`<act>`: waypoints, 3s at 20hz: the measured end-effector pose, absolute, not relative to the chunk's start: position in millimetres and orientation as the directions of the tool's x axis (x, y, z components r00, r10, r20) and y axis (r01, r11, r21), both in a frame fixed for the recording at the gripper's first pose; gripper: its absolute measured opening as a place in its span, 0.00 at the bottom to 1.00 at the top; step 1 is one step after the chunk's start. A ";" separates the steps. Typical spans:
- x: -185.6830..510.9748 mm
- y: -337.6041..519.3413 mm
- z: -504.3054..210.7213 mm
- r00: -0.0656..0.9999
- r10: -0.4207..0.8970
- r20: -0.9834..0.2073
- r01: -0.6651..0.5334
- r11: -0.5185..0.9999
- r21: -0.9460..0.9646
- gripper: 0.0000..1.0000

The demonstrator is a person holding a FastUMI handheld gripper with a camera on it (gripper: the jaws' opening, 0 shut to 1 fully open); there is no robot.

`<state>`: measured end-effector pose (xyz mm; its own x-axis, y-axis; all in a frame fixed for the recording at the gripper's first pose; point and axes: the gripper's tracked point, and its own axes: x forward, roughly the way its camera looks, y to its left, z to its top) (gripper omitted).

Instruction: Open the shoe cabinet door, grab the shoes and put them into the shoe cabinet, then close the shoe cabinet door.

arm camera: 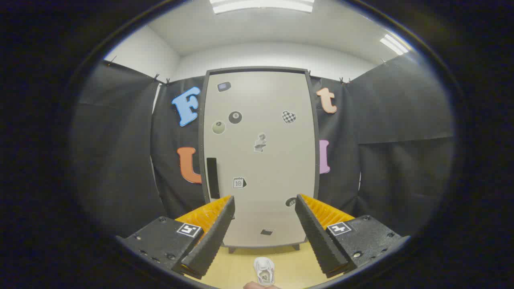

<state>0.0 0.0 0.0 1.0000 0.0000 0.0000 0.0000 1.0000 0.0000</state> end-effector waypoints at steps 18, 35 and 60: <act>46.7 22.7 -3.0 0.995 0.082 0.050 -0.082 0.997 -0.012 0.99; 187.6 142.8 2.6 0.987 0.159 0.026 -0.155 0.979 -0.131 0.99; 149.4 123.0 -24.9 0.962 0.240 -0.130 -0.243 0.970 -0.010 0.27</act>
<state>149.4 123.0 -24.9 0.9622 0.2396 -0.1296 -0.2429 0.9700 -0.0101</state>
